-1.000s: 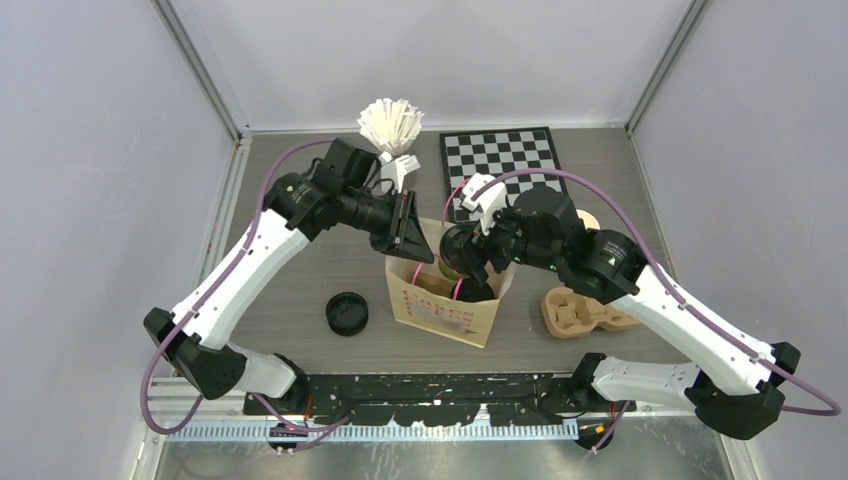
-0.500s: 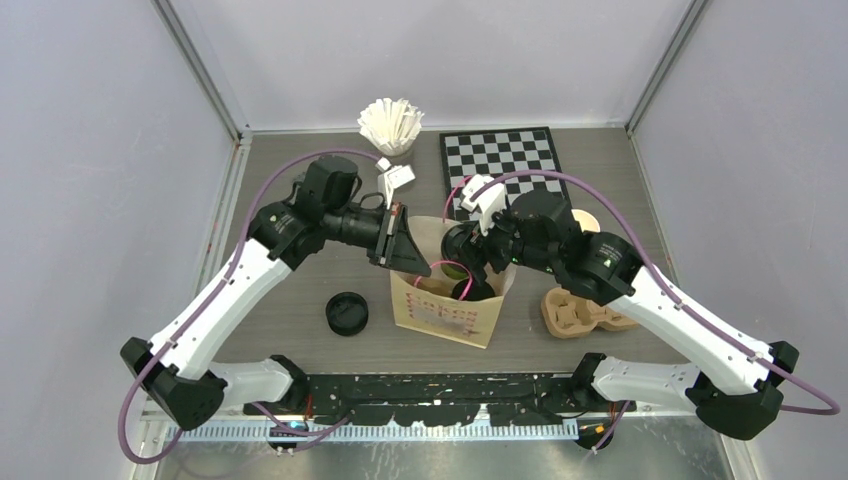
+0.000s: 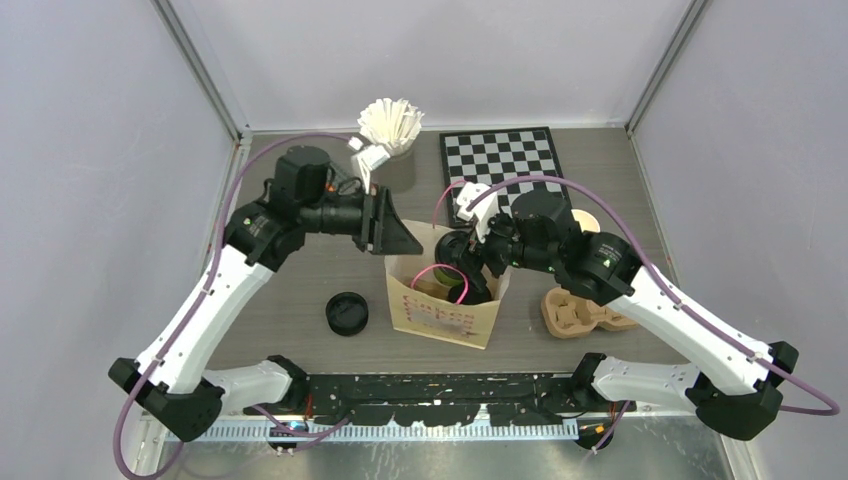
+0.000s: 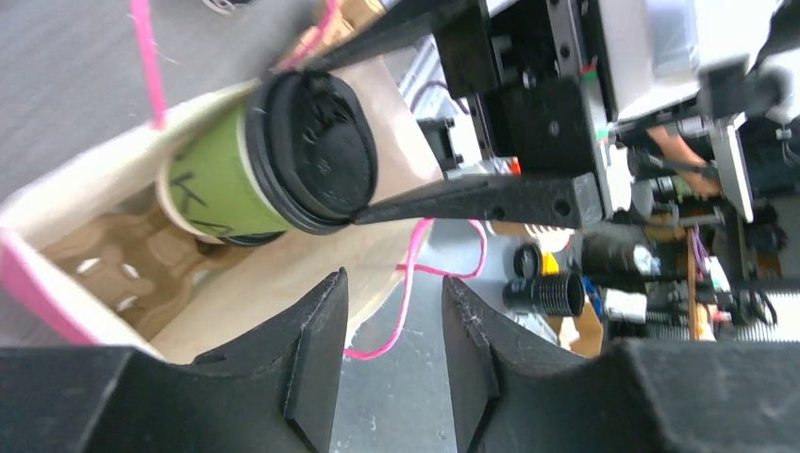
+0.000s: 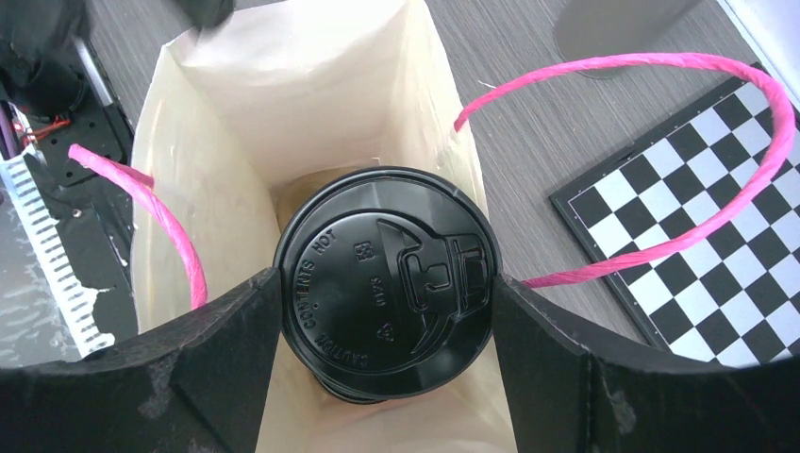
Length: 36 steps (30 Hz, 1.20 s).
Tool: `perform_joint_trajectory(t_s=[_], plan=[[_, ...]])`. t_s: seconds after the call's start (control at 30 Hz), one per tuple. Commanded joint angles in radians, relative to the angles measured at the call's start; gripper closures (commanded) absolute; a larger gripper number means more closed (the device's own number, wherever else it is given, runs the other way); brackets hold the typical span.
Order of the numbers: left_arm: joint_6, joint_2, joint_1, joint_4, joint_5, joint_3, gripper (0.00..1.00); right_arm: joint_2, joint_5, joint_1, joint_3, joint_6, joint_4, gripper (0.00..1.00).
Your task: Pack the takeout coffee
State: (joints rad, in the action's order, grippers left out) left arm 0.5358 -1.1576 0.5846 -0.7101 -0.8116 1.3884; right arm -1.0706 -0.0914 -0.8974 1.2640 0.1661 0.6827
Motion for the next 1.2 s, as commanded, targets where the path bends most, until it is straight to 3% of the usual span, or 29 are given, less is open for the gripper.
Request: perform_joint_trajectory(t_s=[0.0, 0.27, 0.63, 1.03, 1.17], plan=[[0.010, -0.012, -0.077, -0.126, 0.084, 0.099, 0.57, -0.003, -0.041, -0.010, 0.015, 0.048, 0.001, 0.22], [-0.032, -0.032, -0.095, -0.322, 0.267, 0.135, 0.58, -0.022, -0.003, -0.029, 0.060, 0.097, 0.027, 0.23], [-0.107, -0.081, -0.095, -0.438, 0.345, 0.174, 0.59, -0.059, 0.032, -0.076, 0.119, 0.119, 0.067, 0.23], [-0.088, -0.080, -0.094, -0.370, 0.273, 0.126, 0.68, -0.070, 0.016, -0.102, 0.130, 0.096, 0.072, 0.23], [-0.087, -0.079, -0.093, -0.357, 0.261, 0.113, 0.77, -0.087, 0.012, -0.119, 0.126, 0.097, 0.042, 0.23]])
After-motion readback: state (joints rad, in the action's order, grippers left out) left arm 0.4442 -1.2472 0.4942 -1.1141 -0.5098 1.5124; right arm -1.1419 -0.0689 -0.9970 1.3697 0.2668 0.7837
